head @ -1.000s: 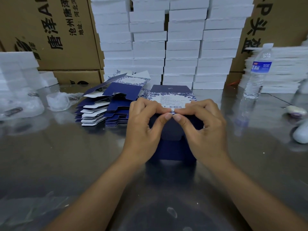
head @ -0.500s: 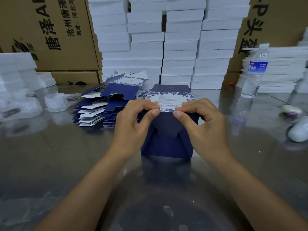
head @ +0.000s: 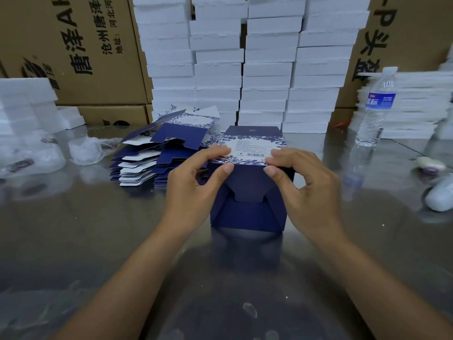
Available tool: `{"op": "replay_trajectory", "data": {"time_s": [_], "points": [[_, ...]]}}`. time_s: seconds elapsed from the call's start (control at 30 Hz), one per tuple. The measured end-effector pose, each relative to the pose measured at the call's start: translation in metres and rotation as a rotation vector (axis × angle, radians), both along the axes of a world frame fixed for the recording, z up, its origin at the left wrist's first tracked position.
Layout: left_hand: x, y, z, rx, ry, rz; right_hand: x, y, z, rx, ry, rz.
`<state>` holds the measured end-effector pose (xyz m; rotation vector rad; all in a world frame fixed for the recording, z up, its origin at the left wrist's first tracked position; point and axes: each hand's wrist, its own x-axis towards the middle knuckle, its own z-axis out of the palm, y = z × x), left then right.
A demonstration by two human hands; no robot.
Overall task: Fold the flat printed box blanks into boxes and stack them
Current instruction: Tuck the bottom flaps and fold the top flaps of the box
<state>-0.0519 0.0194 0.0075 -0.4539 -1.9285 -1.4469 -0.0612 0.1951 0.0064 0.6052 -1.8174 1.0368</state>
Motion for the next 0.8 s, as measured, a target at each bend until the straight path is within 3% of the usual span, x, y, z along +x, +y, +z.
{"op": "replay_trajectory", "data": {"time_s": [0.37, 0.8], "points": [[-0.003, -0.002, 0.001, 0.010, -0.001, -0.031, -0.001, 0.007, -0.003, 0.012, -0.162, -0.032], [-0.007, -0.011, 0.006, 0.012, -0.078, -0.115, -0.002, 0.007, 0.001, -0.115, -0.278, 0.176]]}}
